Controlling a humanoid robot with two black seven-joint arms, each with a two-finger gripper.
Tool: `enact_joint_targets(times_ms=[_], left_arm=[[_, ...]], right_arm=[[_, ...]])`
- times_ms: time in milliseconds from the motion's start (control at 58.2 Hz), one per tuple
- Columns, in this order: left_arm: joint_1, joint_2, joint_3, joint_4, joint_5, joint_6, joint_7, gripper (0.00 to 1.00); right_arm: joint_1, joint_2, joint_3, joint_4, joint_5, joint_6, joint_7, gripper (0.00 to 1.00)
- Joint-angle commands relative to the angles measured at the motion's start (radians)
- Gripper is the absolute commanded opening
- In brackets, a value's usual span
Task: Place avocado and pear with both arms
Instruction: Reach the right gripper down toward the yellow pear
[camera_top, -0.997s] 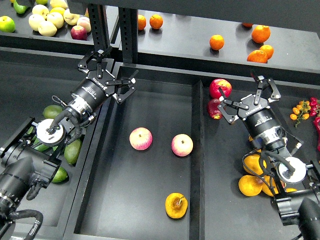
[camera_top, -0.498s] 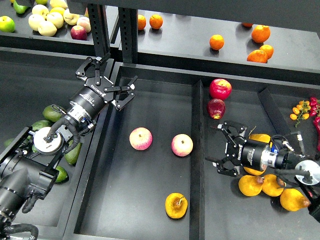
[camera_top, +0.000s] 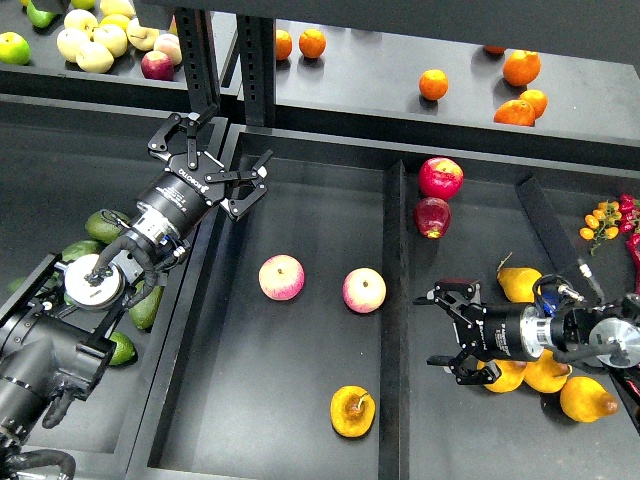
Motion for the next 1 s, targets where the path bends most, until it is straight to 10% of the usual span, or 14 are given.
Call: enact_joint_targets(times_ms=[0,980], left_arm=[[0.001,0.000,0.001,0.000,0.000,0.000,0.000,0.99],[0.001,0.000,0.010,0.012,0.002,-0.005,0.011,0.99]], right_arm=[[0.007,0.026,-0.032,-0.002,-0.121,0.000,0.000,0.99],[0.050,0.417,-0.082,-0.503,-0.166,0.000,0.000,0.99]])
